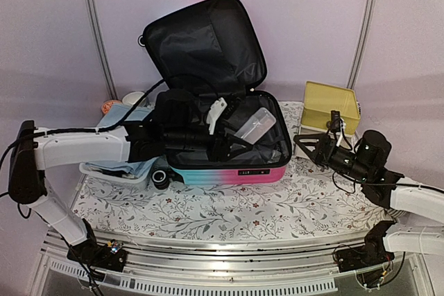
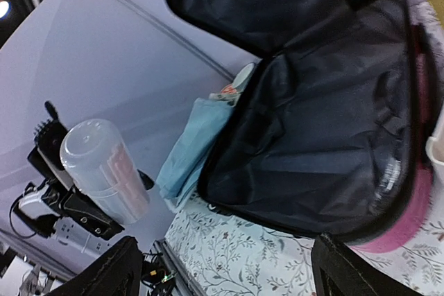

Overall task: Open, take out, and arrange the luggage
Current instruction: Pass from the left arm to the right

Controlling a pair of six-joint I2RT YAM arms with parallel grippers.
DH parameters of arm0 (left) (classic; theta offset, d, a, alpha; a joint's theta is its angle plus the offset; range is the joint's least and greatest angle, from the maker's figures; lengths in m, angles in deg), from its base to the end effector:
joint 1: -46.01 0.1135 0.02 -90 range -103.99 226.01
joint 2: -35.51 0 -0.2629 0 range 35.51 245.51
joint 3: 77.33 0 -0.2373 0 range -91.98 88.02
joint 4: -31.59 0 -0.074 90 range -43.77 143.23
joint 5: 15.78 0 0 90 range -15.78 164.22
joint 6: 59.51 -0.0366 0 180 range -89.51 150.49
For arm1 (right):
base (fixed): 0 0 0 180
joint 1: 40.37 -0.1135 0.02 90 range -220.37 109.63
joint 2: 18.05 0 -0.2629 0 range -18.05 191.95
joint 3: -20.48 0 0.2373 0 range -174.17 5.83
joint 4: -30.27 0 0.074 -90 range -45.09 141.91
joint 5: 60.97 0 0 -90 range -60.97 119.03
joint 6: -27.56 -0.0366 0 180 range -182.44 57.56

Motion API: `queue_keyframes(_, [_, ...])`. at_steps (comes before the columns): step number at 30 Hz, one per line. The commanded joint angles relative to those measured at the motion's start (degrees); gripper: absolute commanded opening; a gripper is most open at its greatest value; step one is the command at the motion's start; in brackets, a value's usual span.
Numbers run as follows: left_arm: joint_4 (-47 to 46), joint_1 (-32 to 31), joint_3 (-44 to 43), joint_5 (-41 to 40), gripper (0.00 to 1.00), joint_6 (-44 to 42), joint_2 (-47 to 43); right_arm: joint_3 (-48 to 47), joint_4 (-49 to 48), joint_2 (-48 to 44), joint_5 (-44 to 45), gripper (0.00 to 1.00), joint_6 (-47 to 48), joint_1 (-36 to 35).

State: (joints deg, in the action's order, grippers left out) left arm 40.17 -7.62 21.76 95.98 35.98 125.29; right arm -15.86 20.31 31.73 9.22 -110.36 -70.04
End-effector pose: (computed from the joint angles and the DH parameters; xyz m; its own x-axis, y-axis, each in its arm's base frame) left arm 0.2005 -0.2951 0.3074 -0.2686 0.2149 -0.9390 0.9361 0.2879 -0.2019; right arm 0.1583 0.1045 0.2525 -0.5992 0.4623 -0.6537 -0.4699 0.4579 0.7546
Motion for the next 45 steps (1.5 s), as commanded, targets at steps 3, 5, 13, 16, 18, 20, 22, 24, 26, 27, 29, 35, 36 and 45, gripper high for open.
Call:
queue_keyframes(3, [-8.56,-2.13,-0.78,0.63,0.42,5.09,1.21,-5.81,-19.97,7.85,-2.96,0.88,8.06,-9.49])
queue_keyframes(5, [-9.88,-2.32,-0.31,1.11,0.42,5.62,1.23,-6.55,-22.84,9.5,-3.28,0.88,8.93,-10.94])
queue_keyframes(13, [-10.79,-3.36,0.03,2.86,0.42,6.16,2.11,-10.27,-25.55,14.77,-4.73,0.82,10.54,-12.46])
queue_keyframes(16, [-10.61,-3.64,-0.6,3.21,0.42,6.33,3.03,-11.27,-25.55,16.03,-4.43,0.79,11.15,-12.43])
queue_keyframes(18, [-10.94,-3.8,-1.02,4.08,0.42,6.4,3.71,-11.85,-25.48,16.83,-4.62,0.78,11.11,-12.5])
queue_keyframes(20, [-11.51,-4.08,-1.27,4.88,0.42,6.1,4.54,-12.13,-25.49,17.42,-5.03,0.75,11.1,-12.49])
queue_keyframes(22, [-11.02,-4.28,-2.46,5.19,0.42,5.77,5.52,-12.13,-25.4,17.54,-4.62,0.67,11.02,-12.44])
queue_keyframes(24, [-10.26,-4.4,-3.43,5.4,0.42,5.67,6.2,-12.22,-24.32,17.11,-3.7,0.56,10.86,-12.49])
queue_keyframes(26, [-10.94,-4.42,-2.98,5.36,0.46,5.52,6.33,-12.27,-22.03,16.27,-2.56,0.46,11.79,-12.47])
queue_keyframes(27, [-11.74,-4.42,-2.43,5.34,0.5,5.37,6.35,-12.19,-20.6,15.35,-1.56,0.43,12.32,-12.43])
queue_keyframes(29, [-12.08,-4.43,-2.13,4.19,0.67,5.3,6.44,-12.0,-16.99,13.59,1.35,0.4,14.27,-12.45])
queue_keyframes(35, [-12.68,-4.38,1.06,-3.88,0.98,3.82,3.64,-16.77,4.6,7.07,17.69,0.36,26.98,-12.18])
queue_keyframes(36, [-12.81,-4.33,1.62,-4.74,0.98,3.6,3.01,-17.92,8.64,6.26,21.78,0.35,29.22,-12.17])
queue_keyframes(45, [-5.38,-4.12,2.05,-11.1,0.98,1.95,0.16,-26.26,28.74,9.41,60.21,0.34,50.06,-12.18])
